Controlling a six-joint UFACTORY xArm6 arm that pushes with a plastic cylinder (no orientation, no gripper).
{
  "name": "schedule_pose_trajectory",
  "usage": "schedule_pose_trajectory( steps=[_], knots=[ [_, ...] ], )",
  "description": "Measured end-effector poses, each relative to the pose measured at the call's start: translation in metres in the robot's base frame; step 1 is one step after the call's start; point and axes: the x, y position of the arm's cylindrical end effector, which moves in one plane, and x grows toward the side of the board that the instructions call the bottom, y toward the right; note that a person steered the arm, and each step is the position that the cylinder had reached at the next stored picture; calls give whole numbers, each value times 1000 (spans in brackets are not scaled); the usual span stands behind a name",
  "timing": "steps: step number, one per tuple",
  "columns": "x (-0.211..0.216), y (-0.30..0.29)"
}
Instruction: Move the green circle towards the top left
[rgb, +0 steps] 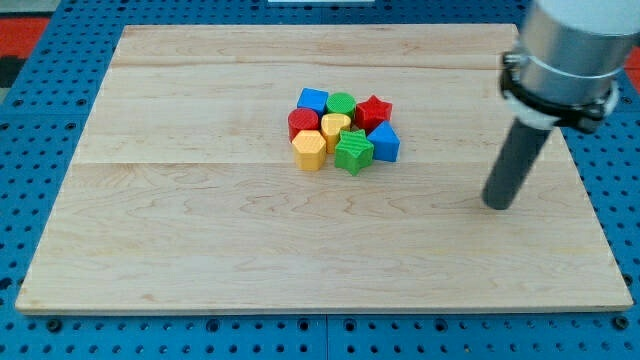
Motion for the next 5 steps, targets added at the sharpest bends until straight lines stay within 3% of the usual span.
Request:
schedule_pose_trajectory(
  steps=[1,4,5],
  knots=[
    [-35,5],
    [-133,-59],
    [-145,-86]
  ],
)
